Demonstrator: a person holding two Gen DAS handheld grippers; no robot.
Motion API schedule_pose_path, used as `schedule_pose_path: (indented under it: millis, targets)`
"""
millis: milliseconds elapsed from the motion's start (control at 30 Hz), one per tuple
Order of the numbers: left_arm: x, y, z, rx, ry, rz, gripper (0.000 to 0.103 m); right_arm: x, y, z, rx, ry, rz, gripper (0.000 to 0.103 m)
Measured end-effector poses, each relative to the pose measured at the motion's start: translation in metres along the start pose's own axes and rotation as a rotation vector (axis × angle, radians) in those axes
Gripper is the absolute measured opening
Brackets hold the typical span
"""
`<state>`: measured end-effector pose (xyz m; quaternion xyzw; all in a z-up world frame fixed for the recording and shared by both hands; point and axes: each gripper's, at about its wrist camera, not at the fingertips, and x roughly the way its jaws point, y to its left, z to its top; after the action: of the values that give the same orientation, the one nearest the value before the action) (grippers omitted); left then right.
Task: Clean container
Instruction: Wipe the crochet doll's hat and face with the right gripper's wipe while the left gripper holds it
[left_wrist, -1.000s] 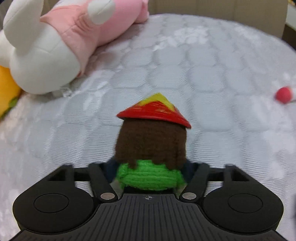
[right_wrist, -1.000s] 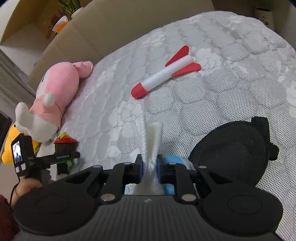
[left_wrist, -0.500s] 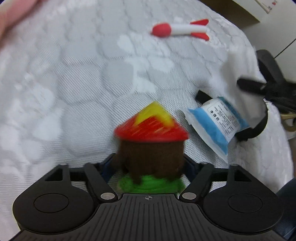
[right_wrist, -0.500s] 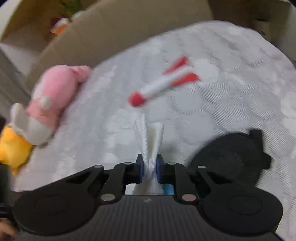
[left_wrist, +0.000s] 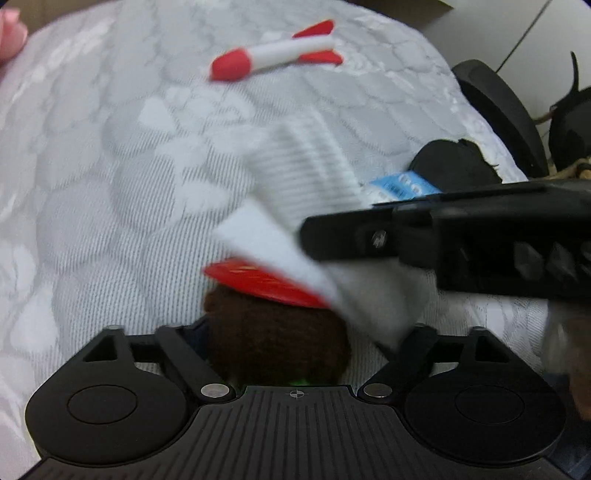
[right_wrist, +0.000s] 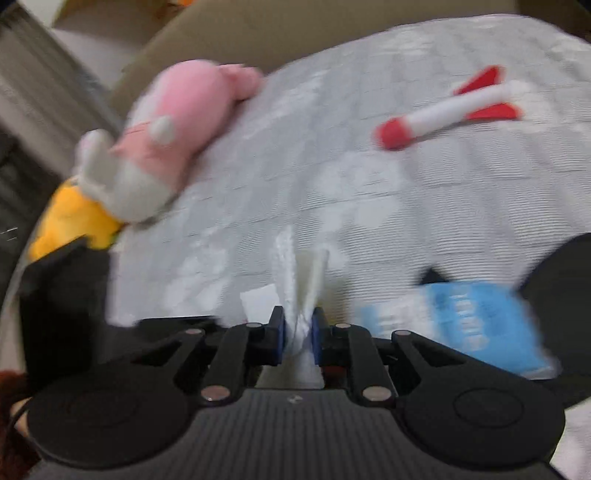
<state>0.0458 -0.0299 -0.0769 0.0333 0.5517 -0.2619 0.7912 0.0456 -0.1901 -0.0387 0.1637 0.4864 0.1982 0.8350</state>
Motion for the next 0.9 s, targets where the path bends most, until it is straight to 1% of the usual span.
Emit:
schedule_pose_path:
  millis: [33, 100, 233, 267, 300, 333, 367, 433, 467, 500, 533, 567, 600, 633, 667, 700, 733, 800, 833, 900]
  targets:
    - [0.000, -0.002, 0.002, 0.016, -0.010, 0.006, 0.077, -0.002, -0.005, 0.002, 0.011, -0.009, -0.018, 0.017]
    - [-0.001, -0.006, 0.007, 0.036, -0.029, 0.019, 0.076, -0.007, -0.015, 0.007, 0.046, -0.030, -0.029, 0.017]
    - [-0.012, -0.011, 0.012, 0.086, -0.119, 0.001, 0.076, -0.020, -0.025, 0.012, 0.086, -0.103, -0.023, 0.017]
    - [-0.013, -0.009, 0.014, 0.092, -0.137, -0.011, 0.078, -0.023, -0.027, 0.013, 0.091, -0.121, -0.021, 0.017]
    - [-0.012, -0.008, 0.016, 0.093, -0.134, -0.031, 0.082, -0.026, -0.029, 0.014, 0.095, -0.134, -0.020, 0.017]
    - [-0.012, -0.005, 0.016, 0.078, -0.123, -0.036, 0.087, -0.027, -0.031, 0.015, 0.097, -0.143, -0.025, 0.017]
    - [-0.012, -0.002, 0.016, 0.060, -0.113, -0.039, 0.091, -0.027, -0.032, 0.015, 0.095, -0.147, -0.039, 0.017]
    - [-0.023, 0.004, 0.013, 0.020, -0.087, -0.020, 0.094, -0.026, -0.033, 0.013, 0.084, -0.150, -0.065, 0.017]
    - [-0.032, 0.008, 0.011, -0.006, -0.078, 0.004, 0.094, -0.027, -0.032, 0.012, 0.087, -0.152, -0.056, 0.016]
    - [-0.044, 0.013, 0.008, -0.051, -0.053, 0.056, 0.095, -0.028, -0.031, 0.011, 0.094, -0.152, -0.016, 0.016]
    - [-0.053, 0.016, 0.004, -0.091, -0.038, 0.099, 0.097, -0.030, -0.029, 0.010, 0.103, -0.148, 0.046, 0.016]
    - [-0.063, 0.020, 0.000, -0.123, -0.043, 0.134, 0.099, -0.031, -0.026, 0.010, 0.113, -0.143, 0.108, 0.016]
    - [-0.074, 0.024, -0.007, -0.147, -0.066, 0.166, 0.099, -0.030, -0.023, 0.007, 0.114, -0.125, 0.148, 0.016]
    - [-0.082, 0.028, -0.012, -0.171, -0.082, 0.204, 0.101, -0.025, -0.017, 0.004, 0.107, -0.093, 0.163, 0.016]
    - [-0.085, 0.030, -0.016, -0.190, -0.079, 0.242, 0.101, -0.020, -0.011, 0.000, 0.100, -0.060, 0.179, 0.016]
    - [-0.085, 0.033, -0.019, -0.208, -0.064, 0.276, 0.101, -0.014, -0.006, -0.005, 0.082, -0.026, 0.164, 0.016]
    - [-0.082, 0.036, -0.020, -0.220, -0.042, 0.302, 0.101, -0.007, 0.000, -0.010, 0.051, 0.010, 0.116, 0.016]
    - [-0.071, 0.038, -0.019, -0.216, 0.004, 0.323, 0.101, 0.003, 0.007, -0.023, 0.003, 0.076, 0.023, 0.016]
    - [-0.066, 0.038, -0.018, -0.204, 0.027, 0.335, 0.101, 0.004, 0.008, -0.027, 0.005, 0.093, 0.002, 0.016]
    - [-0.060, 0.033, -0.016, -0.159, 0.051, 0.351, 0.101, 0.001, 0.005, -0.031, 0.030, 0.093, -0.012, 0.017]
